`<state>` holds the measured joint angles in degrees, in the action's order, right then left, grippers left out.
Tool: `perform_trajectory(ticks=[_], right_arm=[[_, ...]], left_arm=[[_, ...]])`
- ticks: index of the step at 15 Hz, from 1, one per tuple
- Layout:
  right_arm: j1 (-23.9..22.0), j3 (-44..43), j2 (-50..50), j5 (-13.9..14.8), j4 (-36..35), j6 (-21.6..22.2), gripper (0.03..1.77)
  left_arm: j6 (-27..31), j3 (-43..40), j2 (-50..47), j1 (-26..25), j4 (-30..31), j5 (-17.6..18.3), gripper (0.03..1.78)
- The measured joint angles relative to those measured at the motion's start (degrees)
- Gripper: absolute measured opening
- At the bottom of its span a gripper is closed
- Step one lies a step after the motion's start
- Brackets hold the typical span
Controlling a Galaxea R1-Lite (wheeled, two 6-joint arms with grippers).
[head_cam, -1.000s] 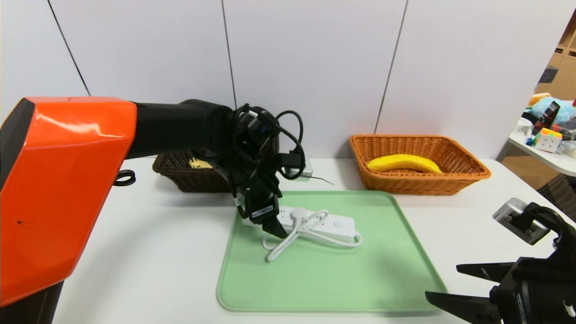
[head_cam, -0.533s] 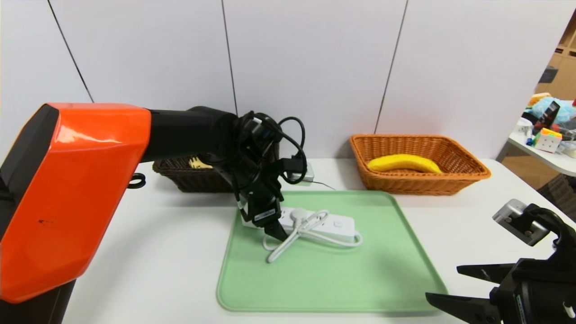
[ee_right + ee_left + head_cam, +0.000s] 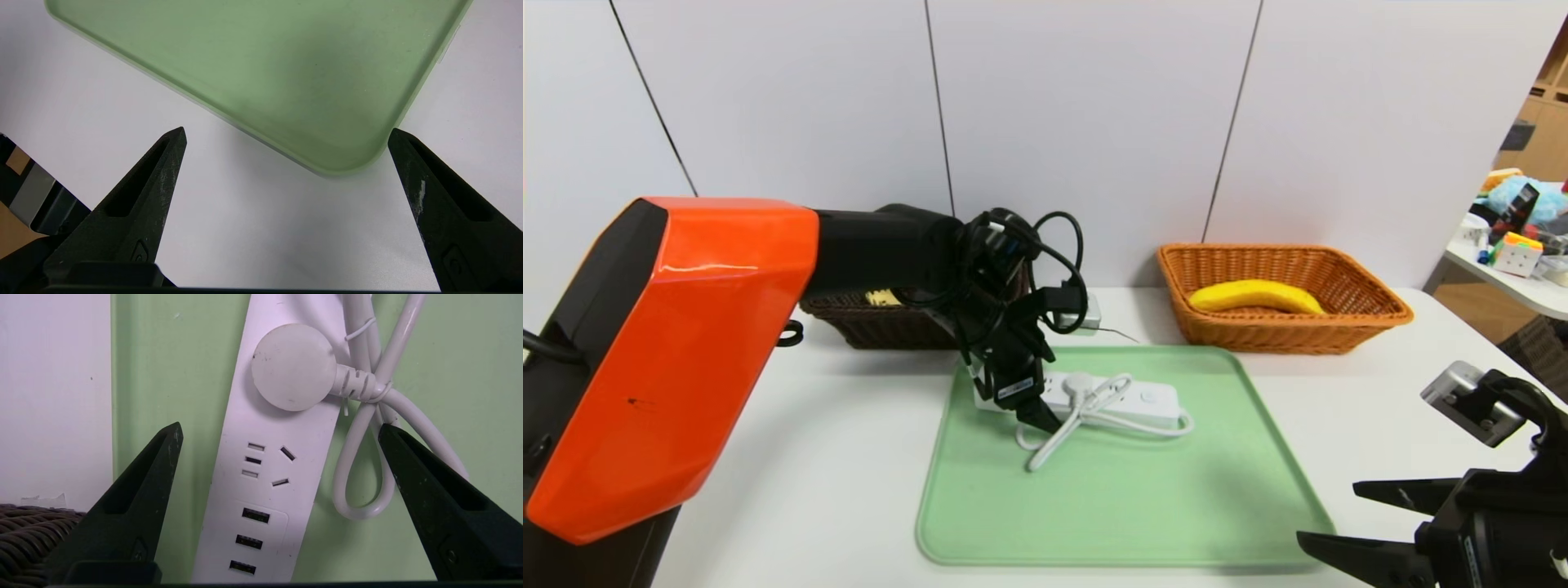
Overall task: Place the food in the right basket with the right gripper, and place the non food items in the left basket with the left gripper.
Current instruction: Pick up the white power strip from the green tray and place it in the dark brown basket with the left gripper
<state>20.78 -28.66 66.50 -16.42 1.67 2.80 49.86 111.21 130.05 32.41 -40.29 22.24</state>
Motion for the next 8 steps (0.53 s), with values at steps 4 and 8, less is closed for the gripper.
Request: perform_trajectory(ticks=[4,8], right_arm=[[0.00,-0.02,-0.11,0.02,-0.10,0.00,1.70],[0.02,-0.09,-0.13,0.00,-0.10,-0.02,1.70]], left_arm=[[0.13,0.37,0.35,0.02,-0.33,1.33,1.69],[0.63,0.56,0.35,-0.11,-0.45,1.49,1.69]])
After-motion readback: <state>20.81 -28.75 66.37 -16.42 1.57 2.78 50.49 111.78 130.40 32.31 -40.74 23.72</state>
